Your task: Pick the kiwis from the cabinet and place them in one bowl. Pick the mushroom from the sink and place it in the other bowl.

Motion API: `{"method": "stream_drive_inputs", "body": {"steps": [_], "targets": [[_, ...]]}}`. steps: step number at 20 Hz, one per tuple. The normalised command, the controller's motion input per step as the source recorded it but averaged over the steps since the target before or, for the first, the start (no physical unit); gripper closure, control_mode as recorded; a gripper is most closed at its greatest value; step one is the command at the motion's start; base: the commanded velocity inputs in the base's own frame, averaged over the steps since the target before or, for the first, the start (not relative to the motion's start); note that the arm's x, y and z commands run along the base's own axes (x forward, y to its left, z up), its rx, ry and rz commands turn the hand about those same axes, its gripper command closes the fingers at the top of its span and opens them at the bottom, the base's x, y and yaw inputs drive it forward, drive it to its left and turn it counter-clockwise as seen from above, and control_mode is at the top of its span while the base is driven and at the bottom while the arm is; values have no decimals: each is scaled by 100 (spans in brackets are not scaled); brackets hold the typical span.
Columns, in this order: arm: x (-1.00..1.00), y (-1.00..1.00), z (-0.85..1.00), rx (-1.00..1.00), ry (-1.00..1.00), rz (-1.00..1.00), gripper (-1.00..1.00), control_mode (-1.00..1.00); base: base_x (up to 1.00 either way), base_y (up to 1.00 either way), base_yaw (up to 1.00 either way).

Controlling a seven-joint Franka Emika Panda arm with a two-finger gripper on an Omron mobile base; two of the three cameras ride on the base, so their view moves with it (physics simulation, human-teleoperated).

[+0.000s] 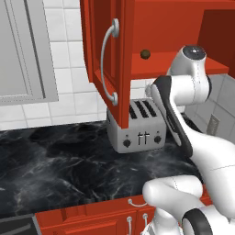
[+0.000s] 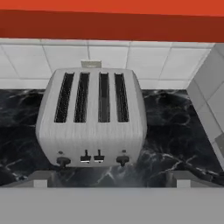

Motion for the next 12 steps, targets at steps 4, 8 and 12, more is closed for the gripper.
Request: {"method": "stream_drive_inputs", "body": {"steps": [4, 8, 12], "targets": [[0, -4, 45, 1, -25, -13, -100, -100, 0, 0, 0], [1, -3, 49, 2, -19, -11, -100, -100, 0, 0, 0], [31, -3, 38, 0, -13, -3, -100, -100, 0, 0, 0]]}}
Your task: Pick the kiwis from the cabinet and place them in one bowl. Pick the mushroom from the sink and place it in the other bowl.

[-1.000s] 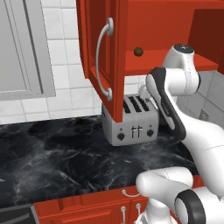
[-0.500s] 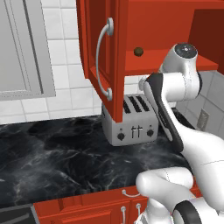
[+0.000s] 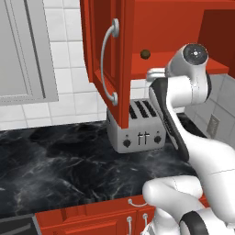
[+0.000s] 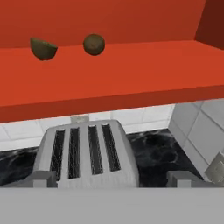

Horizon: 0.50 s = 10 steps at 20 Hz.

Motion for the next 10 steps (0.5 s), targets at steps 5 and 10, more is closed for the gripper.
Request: {"method": "stream_drive_inputs", "body": {"steps": [5, 10], "targets": [[55, -11, 32, 1, -7, 0, -100, -100, 0, 0, 0], [54, -15, 21, 1, -6, 0, -100, -100, 0, 0, 0]]}}
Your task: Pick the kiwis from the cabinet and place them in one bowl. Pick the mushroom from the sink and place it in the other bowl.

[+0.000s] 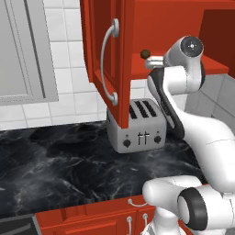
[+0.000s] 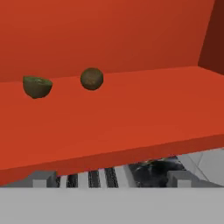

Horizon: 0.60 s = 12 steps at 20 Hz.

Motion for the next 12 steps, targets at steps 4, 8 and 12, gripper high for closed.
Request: {"method": "stream_drive_inputs", "body": {"steps": [4, 8, 12], "targets": [[62, -1, 2, 1, 1, 0, -100, -100, 0, 0, 0], [70, 0, 2, -1, 1, 1, -100, -100, 0, 0, 0], [70, -3, 6, -2, 1, 7, -100, -100, 0, 0, 0]]}}
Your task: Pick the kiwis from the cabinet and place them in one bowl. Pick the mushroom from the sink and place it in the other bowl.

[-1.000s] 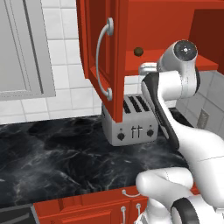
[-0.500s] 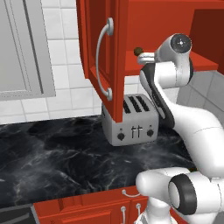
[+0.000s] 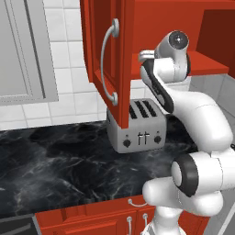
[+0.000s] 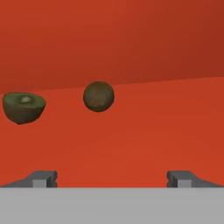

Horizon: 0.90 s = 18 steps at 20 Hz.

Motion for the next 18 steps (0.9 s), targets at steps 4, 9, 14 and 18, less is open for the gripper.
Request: {"method": "stream_drive_inputs", "body": {"steps": [4, 9, 14, 18], "targets": [[69, 0, 1, -1, 0, 10, -100, -100, 0, 0, 0], [63, 0, 0, -3, 0, 12, -100, -100, 0, 0, 0], [57, -2, 0, -6, 3, 4, -100, -100, 0, 0, 0], [51, 0, -1, -8, 5, 0, -100, -100, 0, 0, 0]]}}
